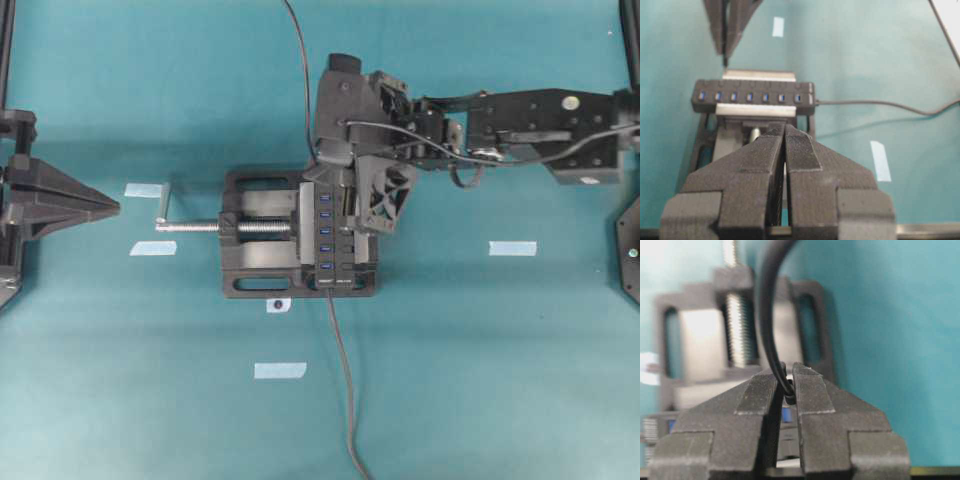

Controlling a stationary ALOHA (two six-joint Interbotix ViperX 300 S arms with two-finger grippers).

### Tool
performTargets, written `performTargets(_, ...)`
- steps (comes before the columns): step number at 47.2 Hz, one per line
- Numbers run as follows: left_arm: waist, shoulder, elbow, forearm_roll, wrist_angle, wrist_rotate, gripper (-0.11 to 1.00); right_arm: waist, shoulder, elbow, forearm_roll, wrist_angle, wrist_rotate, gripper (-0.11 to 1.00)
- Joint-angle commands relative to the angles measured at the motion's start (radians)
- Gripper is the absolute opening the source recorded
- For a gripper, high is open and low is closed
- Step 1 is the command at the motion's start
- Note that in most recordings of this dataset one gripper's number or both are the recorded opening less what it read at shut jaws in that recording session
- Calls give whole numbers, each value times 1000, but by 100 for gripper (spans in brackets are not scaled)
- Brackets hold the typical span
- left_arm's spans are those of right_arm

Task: Insert the USB into the front port of the fixed hub.
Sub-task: 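Pull the USB plug out of the hub port with the right gripper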

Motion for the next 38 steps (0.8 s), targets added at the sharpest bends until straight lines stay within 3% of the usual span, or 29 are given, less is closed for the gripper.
performTargets(1,3,5,-12,3,-8,-2,0,15,-43,-11,20,-3,14,7)
performTargets(13,3,5,-9,3,-8,-2,0,40,-49,2,63,-5,34,7)
performTargets(22,3,5,-6,3,-3,-2,0,55,-52,5,61,-5,103,7)
performTargets(38,3,8,-3,3,-2,-2,0,87,-71,20,61,-8,110,7)
